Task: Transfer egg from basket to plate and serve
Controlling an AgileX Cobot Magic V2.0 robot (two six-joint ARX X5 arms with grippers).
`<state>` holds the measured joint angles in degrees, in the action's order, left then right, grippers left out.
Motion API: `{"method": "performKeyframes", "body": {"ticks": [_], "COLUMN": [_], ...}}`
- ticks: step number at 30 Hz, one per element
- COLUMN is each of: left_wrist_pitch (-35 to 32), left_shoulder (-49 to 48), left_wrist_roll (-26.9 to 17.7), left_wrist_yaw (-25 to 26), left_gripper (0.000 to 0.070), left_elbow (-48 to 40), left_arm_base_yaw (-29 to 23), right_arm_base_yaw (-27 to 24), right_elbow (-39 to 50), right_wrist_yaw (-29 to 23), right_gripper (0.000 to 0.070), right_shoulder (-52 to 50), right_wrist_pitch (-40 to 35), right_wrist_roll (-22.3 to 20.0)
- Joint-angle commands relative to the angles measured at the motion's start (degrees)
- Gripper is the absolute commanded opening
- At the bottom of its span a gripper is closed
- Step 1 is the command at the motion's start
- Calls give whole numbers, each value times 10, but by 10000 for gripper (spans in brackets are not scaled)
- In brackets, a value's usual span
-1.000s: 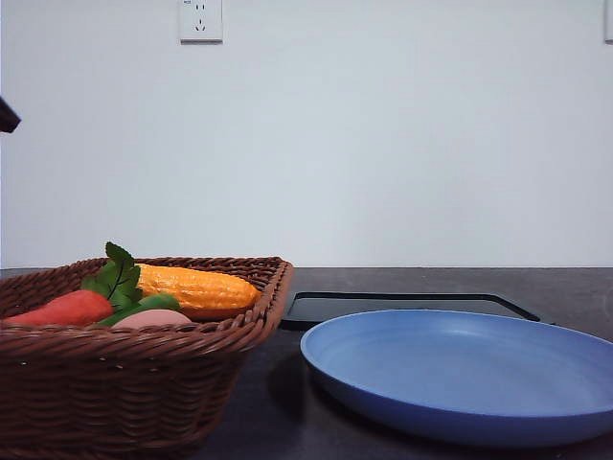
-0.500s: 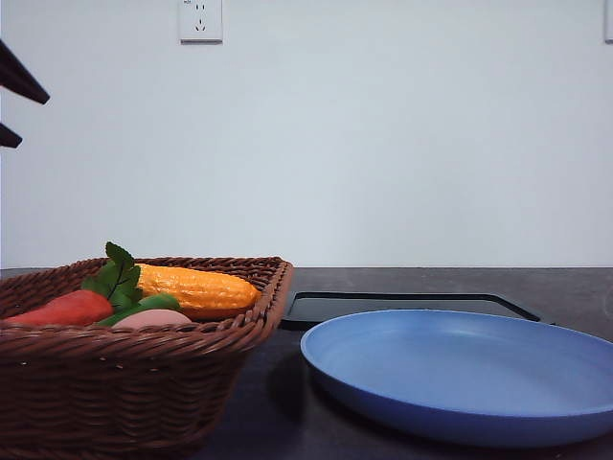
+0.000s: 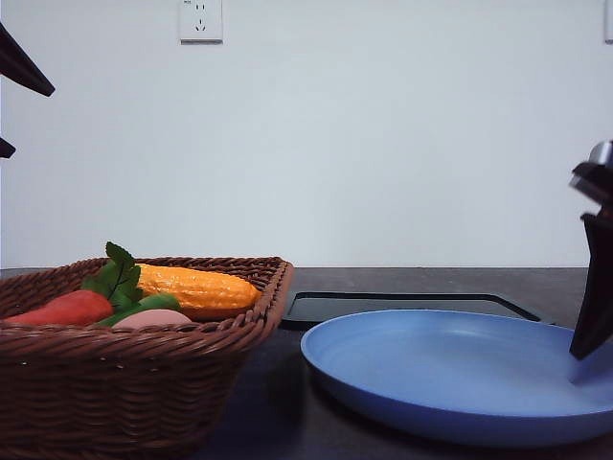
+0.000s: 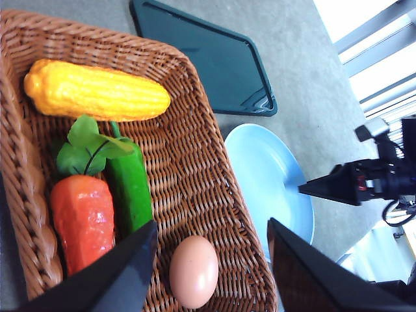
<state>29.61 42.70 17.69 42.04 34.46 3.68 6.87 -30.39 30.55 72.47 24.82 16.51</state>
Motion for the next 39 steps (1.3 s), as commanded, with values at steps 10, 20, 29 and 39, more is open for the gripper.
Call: {"method": "performKeyframes", "body": {"ticks": [10,20,29,39], "left_wrist_pitch": [-5,12,86,98], "left_shoulder": [3,7,72,225], "left_wrist_roll": [-6,-5,-18,-21], "left_wrist_yaw": [4,-23,-229,-346], "left_gripper": [360,427,427,427], "left_elbow": [9,26,114,157], "left_arm_base_yaw": [2,63,233,380], "right_arm_base_yaw": [2,1,-1,-19], "right_elbow": [-7,-8,-8,-8], "right_wrist_yaw": [2,24,5,6], "right_gripper": [0,0,0,0], "right_shoulder": [20,-54,-108,-112], "right_wrist_pitch": [-21,17,23,23], "right_wrist_roll": [16,22,26,25]}}
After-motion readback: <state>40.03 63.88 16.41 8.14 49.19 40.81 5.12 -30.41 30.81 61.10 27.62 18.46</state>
